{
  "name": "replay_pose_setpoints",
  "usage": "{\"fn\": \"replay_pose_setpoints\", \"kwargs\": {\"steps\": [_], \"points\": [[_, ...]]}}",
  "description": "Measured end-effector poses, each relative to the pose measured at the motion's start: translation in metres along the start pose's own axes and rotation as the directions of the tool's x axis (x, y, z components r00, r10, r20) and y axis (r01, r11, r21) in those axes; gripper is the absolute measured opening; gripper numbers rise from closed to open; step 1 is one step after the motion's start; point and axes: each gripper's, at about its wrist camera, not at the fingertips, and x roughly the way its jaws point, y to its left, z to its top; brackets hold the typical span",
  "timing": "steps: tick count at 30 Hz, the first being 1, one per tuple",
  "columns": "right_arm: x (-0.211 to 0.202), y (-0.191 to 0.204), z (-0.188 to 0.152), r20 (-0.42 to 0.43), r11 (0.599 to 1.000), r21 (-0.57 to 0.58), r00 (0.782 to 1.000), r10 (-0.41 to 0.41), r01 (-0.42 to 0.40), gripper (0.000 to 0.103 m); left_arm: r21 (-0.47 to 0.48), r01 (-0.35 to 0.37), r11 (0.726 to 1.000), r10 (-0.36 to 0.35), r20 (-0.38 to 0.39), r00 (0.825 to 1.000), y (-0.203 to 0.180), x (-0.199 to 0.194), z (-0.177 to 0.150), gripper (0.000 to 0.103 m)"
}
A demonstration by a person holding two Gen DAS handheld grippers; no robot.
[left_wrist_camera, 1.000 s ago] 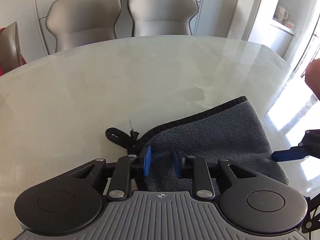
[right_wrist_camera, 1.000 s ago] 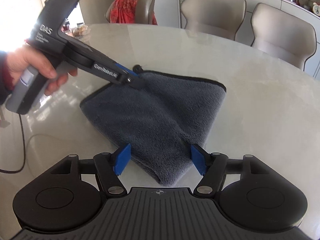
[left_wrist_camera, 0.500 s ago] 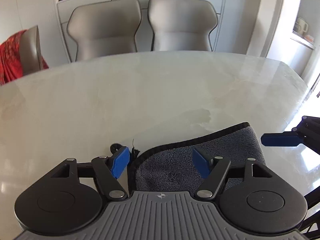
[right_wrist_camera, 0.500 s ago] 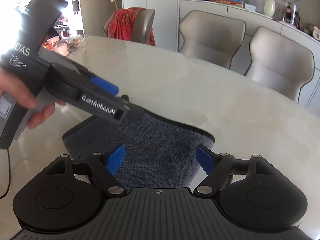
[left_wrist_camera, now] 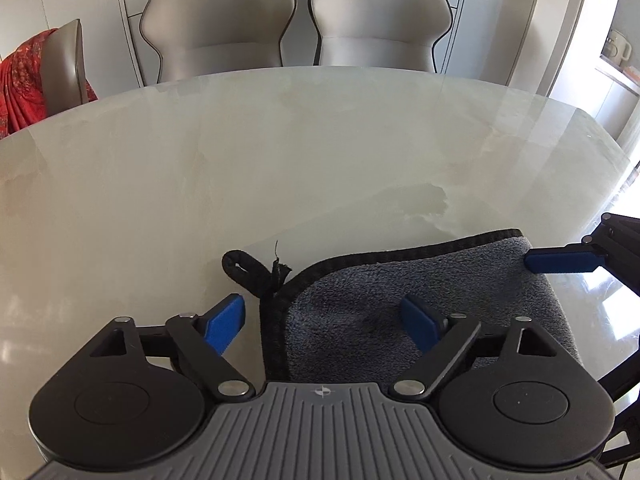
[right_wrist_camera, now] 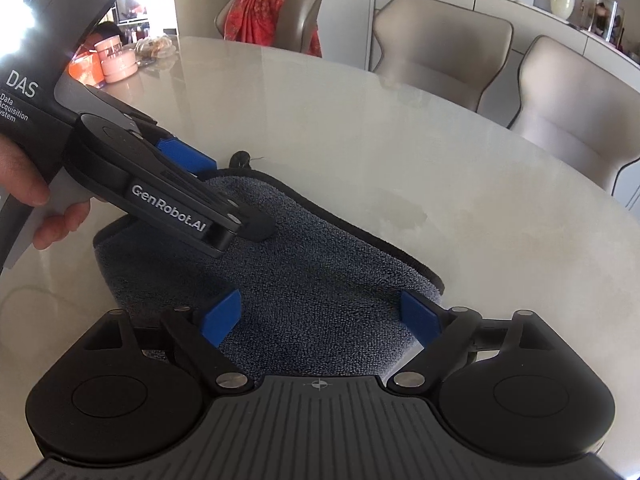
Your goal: Fold towel
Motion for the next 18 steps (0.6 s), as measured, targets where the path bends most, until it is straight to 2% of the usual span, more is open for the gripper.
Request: {"fn": "replay_pose_setpoints", "kwargs": {"steps": [3, 6, 9, 12, 15, 18], "points": [[0.005, -0.007, 0.001, -0.007, 0.999, 0.016, 0.999, -0.037, 0.037, 0.097, -0.008, -0.003, 1.0, 0.003, 0.005, 1.0, 0.002, 0.004, -0.001, 0.097], [0.001, -0.017, 0.002, -0.012, 0.992, 0.097, 0.997, -0.08, 0.081, 0.096, -0.013, -0.021, 1.0, 0.022, 0.022, 1.0, 0.002, -0.002, -0.002, 0.095], [-0.022, -0.013, -0.003, 0.048, 0.989, 0.117, 0.994, -0.093, 0.087, 0.096, 0.018, -0.021, 1.0, 0.019, 0.085, 0.996, 0.004, -0.026, -0.006, 0.094], [-0.046, -0.002, -0.013, 0.106, 0.99, 0.12, 0.991, -0.081, 0.068, 0.096, 0.008, 0.016, 1.0, -0.017, 0.112, 0.994, 0.01, -0.046, -0.017, 0.094], [-0.058, 0.013, -0.028, 0.118, 0.989, 0.127, 0.989, -0.091, 0.076, 0.09, -0.013, 0.05, 0.999, -0.048, 0.105, 0.993, 0.018, -0.058, -0.035, 0.094], [-0.063, 0.028, -0.04, 0.115, 0.988, 0.124, 0.988, -0.105, 0.091, 0.083, -0.036, 0.05, 0.998, -0.046, 0.099, 0.994, 0.022, -0.067, -0.052, 0.093]]}}
